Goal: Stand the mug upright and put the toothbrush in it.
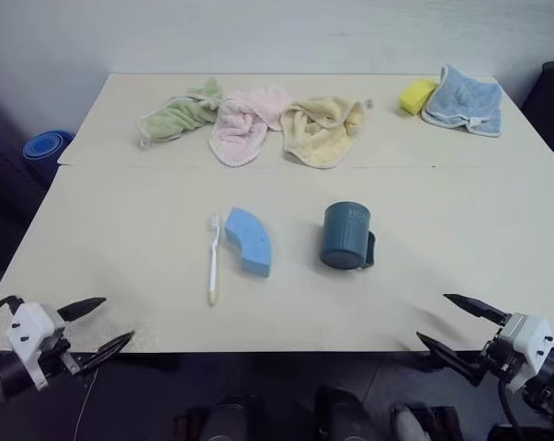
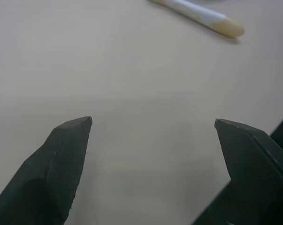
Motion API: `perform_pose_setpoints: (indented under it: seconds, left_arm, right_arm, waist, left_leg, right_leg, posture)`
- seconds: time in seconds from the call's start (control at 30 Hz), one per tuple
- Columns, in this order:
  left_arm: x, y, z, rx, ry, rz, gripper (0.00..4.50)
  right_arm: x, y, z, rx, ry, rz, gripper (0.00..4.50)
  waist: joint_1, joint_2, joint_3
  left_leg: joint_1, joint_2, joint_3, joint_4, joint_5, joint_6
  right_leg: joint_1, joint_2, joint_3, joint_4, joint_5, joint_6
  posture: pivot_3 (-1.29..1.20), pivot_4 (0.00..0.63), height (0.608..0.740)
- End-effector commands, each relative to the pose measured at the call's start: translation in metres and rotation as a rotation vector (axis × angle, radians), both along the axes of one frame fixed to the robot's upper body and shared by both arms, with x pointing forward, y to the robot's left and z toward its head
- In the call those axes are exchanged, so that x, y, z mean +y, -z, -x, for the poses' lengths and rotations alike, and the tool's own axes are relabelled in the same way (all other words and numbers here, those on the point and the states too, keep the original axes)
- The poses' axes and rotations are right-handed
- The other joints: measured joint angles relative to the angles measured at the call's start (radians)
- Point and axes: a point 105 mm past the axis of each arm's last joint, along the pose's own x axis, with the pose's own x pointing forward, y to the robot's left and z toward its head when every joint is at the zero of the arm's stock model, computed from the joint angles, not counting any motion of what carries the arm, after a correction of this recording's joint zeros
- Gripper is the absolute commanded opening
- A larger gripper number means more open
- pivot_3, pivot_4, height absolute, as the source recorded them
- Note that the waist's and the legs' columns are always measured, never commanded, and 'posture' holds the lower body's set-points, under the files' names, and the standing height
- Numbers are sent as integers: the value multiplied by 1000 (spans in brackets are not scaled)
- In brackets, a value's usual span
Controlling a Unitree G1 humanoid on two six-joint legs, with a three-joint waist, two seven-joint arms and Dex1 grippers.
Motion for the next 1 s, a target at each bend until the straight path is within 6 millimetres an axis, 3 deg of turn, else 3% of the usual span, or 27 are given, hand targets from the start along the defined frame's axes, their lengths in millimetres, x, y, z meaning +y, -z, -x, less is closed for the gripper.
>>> perform_pose_setpoints:
  seconds: [0.03,0.13,0.3,0.53,0.6,0.73,0.8,1.0]
  left_arm:
    - [-12,-7,-7,-33,37,6,4442]
    - [-34,-24,-21,-64,111,66,4442]
    - [-104,-69,-59,-173,608,-113,4442]
    - [-160,-83,-134,-250,975,-395,4442]
    - [-177,-84,-146,-241,1050,-430,4442]
    - [-180,-72,-156,-148,1179,-589,4442]
    - [-181,-75,-161,-143,1195,-625,4442]
    - [-185,-72,-169,-14,1210,-707,4442]
  right_arm:
    - [1,-6,1,-38,-1,-23,4500]
    - [3,-7,0,-38,3,-37,4500]
    - [11,-12,-1,-23,-36,-48,4500]
    - [24,-29,-1,7,-108,-79,4500]
    - [28,-35,-1,-2,-121,-80,4500]
    - [44,-47,7,27,-168,-115,4500]
    - [51,-50,12,35,-177,-119,4500]
    - [53,-51,17,63,-132,-158,4500]
  waist:
    - [0,0,0]
    - [3,0,0]
    - [26,-1,1]
    - [20,1,0]
    - [22,-2,3]
    - [15,-7,6]
    - [22,-9,6]
    - [29,-12,7]
  left_leg:
    - [0,0,0,0,0,0]
    - [0,0,0,0,0,0]
    - [0,-1,-1,3,0,-1]
    - [0,-3,8,2,2,-1]
    - [0,-3,11,1,2,0]
    - [-1,-2,14,2,2,0]
    - [-2,-2,14,2,2,0]
    - [-4,-2,14,5,2,1]
  right_leg:
    - [0,0,0,0,0,0]
    - [0,0,0,1,0,0]
    - [0,0,0,3,0,1]
    - [0,0,-3,5,1,2]
    - [-1,0,-6,4,1,2]
    - [-2,0,-7,3,2,3]
    - [-5,0,-8,5,2,3]
    - [-5,-1,-8,4,2,4]
  posture:
    - [0,150,740]
    - [0,150,740]
    - [0,150,740]
    - [0,150,740]
    - [0,150,740]
    - [0,150,740]
    - [0,150,740]
    - [0,150,740]
